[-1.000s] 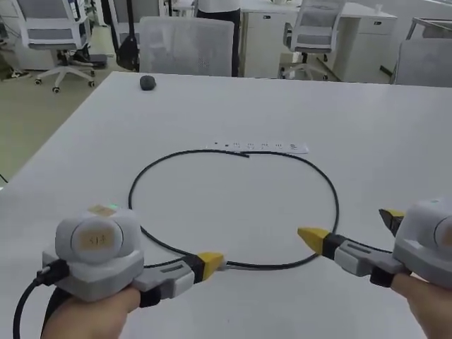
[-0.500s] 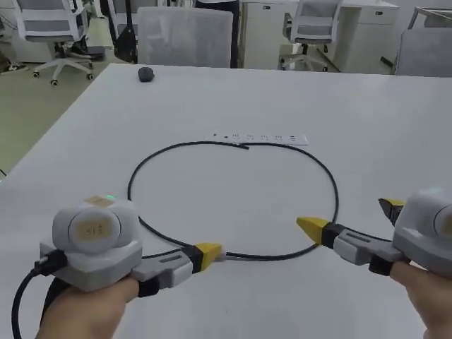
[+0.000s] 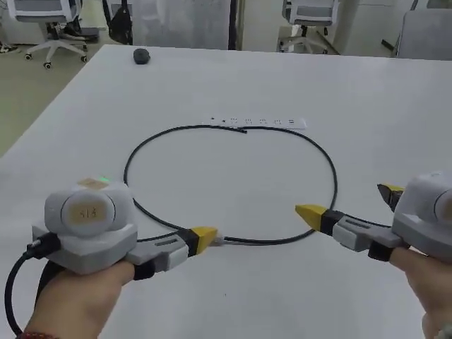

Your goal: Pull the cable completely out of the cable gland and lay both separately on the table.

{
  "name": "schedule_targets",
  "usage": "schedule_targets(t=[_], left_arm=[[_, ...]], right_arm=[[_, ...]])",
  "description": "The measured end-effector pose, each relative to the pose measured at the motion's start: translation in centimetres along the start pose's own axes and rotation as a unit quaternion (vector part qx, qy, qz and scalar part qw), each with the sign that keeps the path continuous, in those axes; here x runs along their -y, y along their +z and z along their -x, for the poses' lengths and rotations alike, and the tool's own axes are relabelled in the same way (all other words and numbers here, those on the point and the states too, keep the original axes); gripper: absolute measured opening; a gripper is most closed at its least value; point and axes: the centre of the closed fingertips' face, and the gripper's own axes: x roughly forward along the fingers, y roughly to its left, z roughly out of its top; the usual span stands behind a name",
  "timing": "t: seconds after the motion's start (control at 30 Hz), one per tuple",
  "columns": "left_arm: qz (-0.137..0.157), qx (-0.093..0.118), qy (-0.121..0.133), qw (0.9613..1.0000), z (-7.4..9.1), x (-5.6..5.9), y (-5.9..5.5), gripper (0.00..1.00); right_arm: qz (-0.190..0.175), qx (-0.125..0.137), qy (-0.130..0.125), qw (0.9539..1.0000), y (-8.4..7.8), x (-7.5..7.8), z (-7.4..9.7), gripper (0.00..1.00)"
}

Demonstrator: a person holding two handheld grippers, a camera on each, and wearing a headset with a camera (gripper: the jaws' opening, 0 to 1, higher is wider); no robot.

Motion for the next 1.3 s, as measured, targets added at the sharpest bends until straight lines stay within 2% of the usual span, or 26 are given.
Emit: schedule_targets(t=[0.07,0.33,0.43,0.53,0.6,0.67,0.73,0.8,0.9,1.03,1.07,1.1,1.13,1.2,1.23,1.27,1.3], left_arm=[[-0.002,0.000,0.002,1.0000,0.0,-0.1,0.0,0.99],[-0.005,-0.001,0.003,1.0000,0.2,-0.6,0.0,0.99],[-0.008,0.001,0.003,1.0000,0.2,-0.5,0.1,0.99],[-0.010,0.000,0.000,0.9999,0.2,-0.3,0.1,0.99],[-0.011,0.001,-0.002,0.9999,0.3,-0.1,0.1,0.99],[-0.013,0.000,-0.005,0.9999,0.3,0.0,0.2,0.99],[-0.017,-0.001,-0.007,0.9998,0.3,0.2,0.1,0.99],[-0.016,-0.002,-0.010,0.9998,0.4,0.2,0.1,0.99],[-0.018,-0.001,-0.011,0.9998,0.5,0.1,0.1,0.99],[-0.013,0.002,-0.008,0.9999,0.8,-0.4,0.2,0.99],[-0.011,0.003,-0.007,0.9999,0.8,-0.5,0.3,0.99],[-0.010,0.004,-0.006,0.9999,0.8,-0.6,0.3,0.99],[-0.009,0.006,-0.006,0.9999,0.9,-0.6,0.4,0.99],[-0.010,0.008,-0.006,0.9999,0.9,-0.7,0.5,0.99],[-0.010,0.011,-0.005,0.9999,1.0,-0.7,0.7,0.99],[-0.010,0.011,-0.006,0.9999,1.0,-0.6,0.7,0.99],[-0.010,0.012,-0.006,0.9999,1.1,-0.6,0.8,0.99]], right_arm=[[0.010,-0.004,0.009,0.9999,0.0,-0.4,-0.2,0.92],[0.058,-0.024,0.055,0.9965,-0.5,-2.5,-1.1,0.96],[0.073,-0.043,0.082,0.9931,-1.2,-3.4,-1.5,0.96],[0.097,-0.071,0.131,0.9841,-2.3,-5.5,-1.7,0.95],[0.111,-0.101,0.181,0.9719,-3.6,-7.5,-1.8,0.95],[0.130,-0.130,0.223,0.9573,-4.7,-9.2,-1.9,0.95],[0.154,-0.156,0.258,0.9410,-5.7,-10.7,-1.9,0.94],[0.170,-0.192,0.288,0.9227,-6.8,-11.8,-2.1,0.92],[0.199,-0.209,0.305,0.9074,-7.2,-12.2,-2.6,0.83],[0.219,-0.213,0.323,0.8959,-6.8,-12.8,-3.6,0.72],[0.225,-0.217,0.329,0.8909,-6.8,-13.1,-4.0,0.70],[0.231,-0.220,0.332,0.8878,-6.8,-13.2,-4.3,0.69],[0.247,-0.231,0.339,0.8782,-7.0,-13.4,-4.6,0.66],[0.268,-0.240,0.351,0.8647,-7.4,-14.0,-5.1,0.62],[0.270,-0.243,0.352,0.8624,-7.5,-14.1,-5.4,0.61],[0.275,-0.244,0.360,0.8572,-7.7,-14.5,-5.7,0.58],[0.275,-0.247,0.364,0.8548,-7.8,-14.7,-5.9,0.56]])
